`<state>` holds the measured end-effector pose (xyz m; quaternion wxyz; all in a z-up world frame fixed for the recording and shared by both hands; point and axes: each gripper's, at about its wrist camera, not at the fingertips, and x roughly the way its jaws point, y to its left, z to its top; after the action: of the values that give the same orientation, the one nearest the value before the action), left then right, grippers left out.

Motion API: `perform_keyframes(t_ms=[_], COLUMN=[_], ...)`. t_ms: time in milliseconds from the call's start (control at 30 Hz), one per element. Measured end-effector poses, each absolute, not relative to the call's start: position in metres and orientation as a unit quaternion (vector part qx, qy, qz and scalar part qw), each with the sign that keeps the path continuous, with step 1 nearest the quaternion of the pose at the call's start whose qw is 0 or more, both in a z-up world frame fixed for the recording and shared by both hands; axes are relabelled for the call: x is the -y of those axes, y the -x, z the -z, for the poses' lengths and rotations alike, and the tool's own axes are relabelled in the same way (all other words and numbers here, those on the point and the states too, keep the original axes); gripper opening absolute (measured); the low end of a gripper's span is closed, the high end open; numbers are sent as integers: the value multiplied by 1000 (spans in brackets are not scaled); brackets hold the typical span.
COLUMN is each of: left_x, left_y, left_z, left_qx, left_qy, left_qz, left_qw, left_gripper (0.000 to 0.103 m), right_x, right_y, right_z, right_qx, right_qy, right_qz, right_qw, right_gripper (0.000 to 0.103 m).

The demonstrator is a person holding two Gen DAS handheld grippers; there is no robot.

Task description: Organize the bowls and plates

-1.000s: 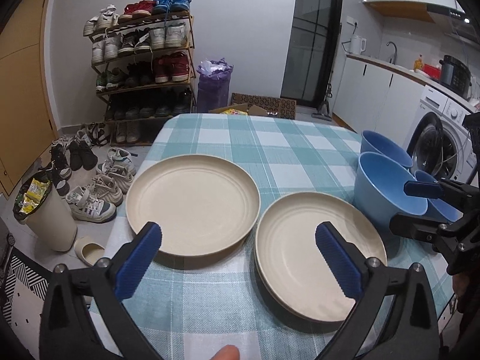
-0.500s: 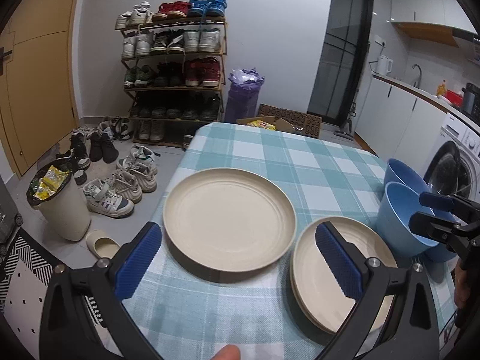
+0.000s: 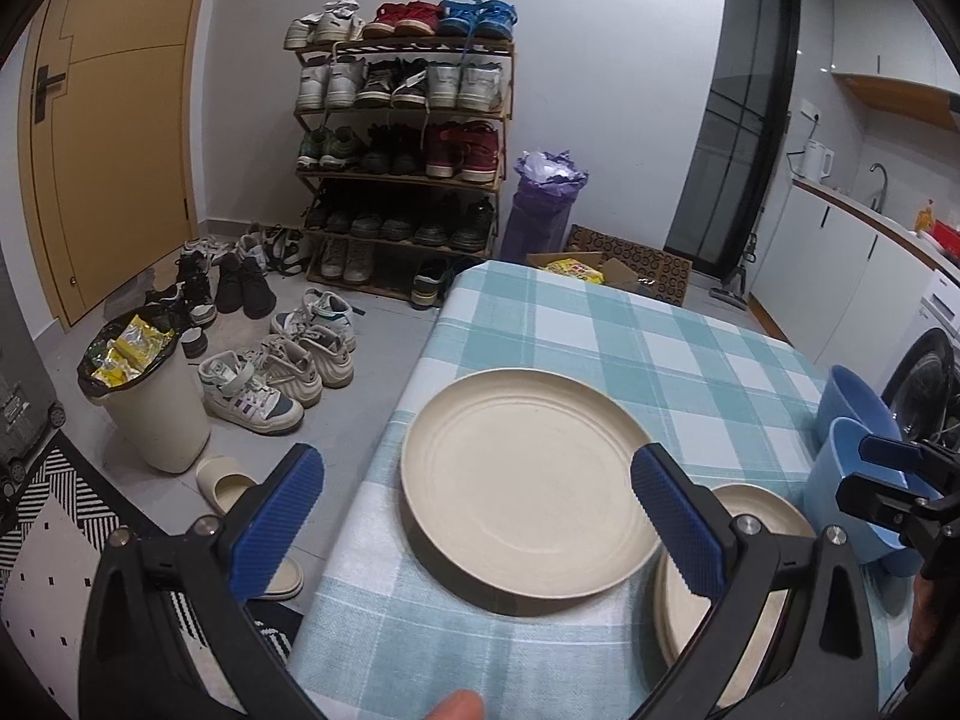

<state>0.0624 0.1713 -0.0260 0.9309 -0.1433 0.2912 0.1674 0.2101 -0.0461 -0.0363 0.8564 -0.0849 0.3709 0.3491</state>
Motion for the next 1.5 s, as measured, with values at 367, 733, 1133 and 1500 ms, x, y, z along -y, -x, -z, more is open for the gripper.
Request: perform_keyframes(t_ms=[367, 733, 1133, 1500], left_x=[-187, -194, -197, -198], left_y=[-71, -79, -88, -92], left_z=[47, 64, 86, 99], left_qx=[-308, -330, -353, -367], left_qy=[154, 167, 181, 198], left_qz=[-186, -182, -170, -157], left_qw=[920, 911, 902, 895], left_gripper=[103, 102, 93, 71], right_x=[12, -13, -31, -49], right_y=[-224, -239, -268, -281], right_z=[55, 70, 98, 118], right_qx=[-393, -408, -437, -458], right_qy=[87, 90, 90, 101], right_qz=[-352, -338, -304, -305], right_qw=[845, 844, 842, 829], right_gripper=[102, 102, 102, 82])
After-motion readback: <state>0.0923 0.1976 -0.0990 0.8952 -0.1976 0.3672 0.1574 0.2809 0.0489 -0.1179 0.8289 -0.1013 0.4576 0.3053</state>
